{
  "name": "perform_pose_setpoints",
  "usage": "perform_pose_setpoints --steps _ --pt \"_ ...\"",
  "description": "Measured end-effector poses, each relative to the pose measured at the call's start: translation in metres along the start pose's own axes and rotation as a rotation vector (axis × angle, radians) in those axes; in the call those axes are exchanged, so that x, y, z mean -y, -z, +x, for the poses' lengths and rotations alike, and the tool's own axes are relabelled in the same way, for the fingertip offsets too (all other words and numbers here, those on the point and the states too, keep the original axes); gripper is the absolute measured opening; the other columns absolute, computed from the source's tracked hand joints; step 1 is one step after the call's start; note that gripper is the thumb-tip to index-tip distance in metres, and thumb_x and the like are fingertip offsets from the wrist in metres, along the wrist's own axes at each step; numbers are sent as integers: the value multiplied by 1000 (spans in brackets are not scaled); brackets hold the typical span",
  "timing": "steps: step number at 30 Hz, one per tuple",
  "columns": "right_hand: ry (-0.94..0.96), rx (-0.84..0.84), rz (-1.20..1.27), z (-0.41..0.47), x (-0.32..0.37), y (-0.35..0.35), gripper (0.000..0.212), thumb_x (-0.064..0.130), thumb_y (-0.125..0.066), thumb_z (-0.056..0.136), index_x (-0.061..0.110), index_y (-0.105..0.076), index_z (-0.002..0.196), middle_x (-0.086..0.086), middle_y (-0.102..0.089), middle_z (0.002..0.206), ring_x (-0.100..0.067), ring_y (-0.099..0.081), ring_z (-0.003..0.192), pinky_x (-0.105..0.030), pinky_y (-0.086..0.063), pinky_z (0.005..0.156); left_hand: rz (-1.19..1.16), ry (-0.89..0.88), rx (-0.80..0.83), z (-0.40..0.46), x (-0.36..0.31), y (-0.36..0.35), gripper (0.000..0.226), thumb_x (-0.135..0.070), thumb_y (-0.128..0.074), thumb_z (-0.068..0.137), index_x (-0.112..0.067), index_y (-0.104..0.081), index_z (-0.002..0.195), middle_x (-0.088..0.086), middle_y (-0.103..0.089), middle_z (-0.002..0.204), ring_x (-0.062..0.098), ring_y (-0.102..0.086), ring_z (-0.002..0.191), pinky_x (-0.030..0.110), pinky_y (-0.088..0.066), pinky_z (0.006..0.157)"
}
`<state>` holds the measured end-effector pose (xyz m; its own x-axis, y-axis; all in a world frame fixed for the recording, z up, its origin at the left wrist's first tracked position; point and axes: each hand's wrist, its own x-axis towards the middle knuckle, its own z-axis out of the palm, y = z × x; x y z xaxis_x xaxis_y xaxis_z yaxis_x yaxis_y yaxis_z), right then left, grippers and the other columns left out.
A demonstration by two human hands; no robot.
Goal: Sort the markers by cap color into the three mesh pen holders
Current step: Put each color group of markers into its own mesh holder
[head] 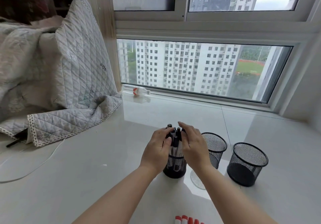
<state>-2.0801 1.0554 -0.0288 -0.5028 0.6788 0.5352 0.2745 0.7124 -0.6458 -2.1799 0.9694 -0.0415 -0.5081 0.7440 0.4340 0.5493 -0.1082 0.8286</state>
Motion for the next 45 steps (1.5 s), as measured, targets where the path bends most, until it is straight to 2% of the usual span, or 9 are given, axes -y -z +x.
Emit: perform_pose_setpoints --steps 5,9,16,19,21,28,34,37,45 --pt "-69 -73 137 -14 -7 -6 28 7 -47 93 18 -61 113 13 -51 116 -8 -47 114 -17 -33 95 92 -40 -12 -3 3 -1 34 -18 -46 95 -37 -54 123 -18 -50 125 -10 -47 109 -1 -33 88" --pt "-111 -82 247 -25 0 -14 32 4 -46 91 23 -59 113 16 -51 122 1 -47 112 1 -31 87 71 -81 -42 -9 2 -1 35 -16 -47 95 -41 -54 119 -17 -51 124 -15 -45 111 -1 -32 89" --pt "-110 -96 374 -39 10 -21 49 -1 -46 89 44 -51 108 14 -52 129 3 -48 118 -3 -34 93 -7 -28 -92 -14 4 0 43 -13 -47 94 -54 -50 105 -15 -56 111 -10 -50 104 0 -35 85" --pt "-136 -28 442 -44 18 -19 53 -4 -44 89 44 -47 112 8 -49 133 -4 -44 124 -17 -34 103 20 43 -71 -13 2 3 32 -17 -46 95 -46 -55 106 -12 -55 107 -4 -53 96 -1 -35 78" --pt "-133 66 396 -45 19 -11 54 -4 -43 89 41 -44 118 8 -46 135 -10 -41 129 -26 -33 108 56 87 -47 -11 -2 6 27 -19 -46 96 -38 -57 112 -10 -52 107 -3 -52 94 -2 -34 75" --pt "-199 254 226 -45 34 23 56 3 -44 90 28 -36 139 12 -37 142 -3 -35 126 -15 -25 98 228 168 76 -28 -27 21 43 -26 -50 92 -37 -43 133 -6 -39 132 9 -45 117 19 -31 91" --pt "-261 245 33 -97 27 57 50 16 -55 86 24 -42 134 7 -41 139 -12 -32 132 -30 -25 110 325 312 49 -77 -23 34 42 -24 -50 91 -28 -43 133 0 -36 138 16 -48 117 25 -37 87" --pt "-345 183 23 -130 20 71 40 14 -56 87 20 -50 125 6 -48 125 -14 -38 125 -24 -25 102 324 373 99 -112 -19 30 42 -23 -49 92 -25 -42 133 1 -38 137 16 -50 114 29 -42 91" --pt "-500 64 -53 -191 15 104 21 10 -52 85 17 -62 102 0 -61 99 -18 -56 92 -30 -43 80 295 434 172 -169 -23 9 36 -27 -49 92 -20 -46 127 -3 -53 115 11 -53 93 25 -43 82"
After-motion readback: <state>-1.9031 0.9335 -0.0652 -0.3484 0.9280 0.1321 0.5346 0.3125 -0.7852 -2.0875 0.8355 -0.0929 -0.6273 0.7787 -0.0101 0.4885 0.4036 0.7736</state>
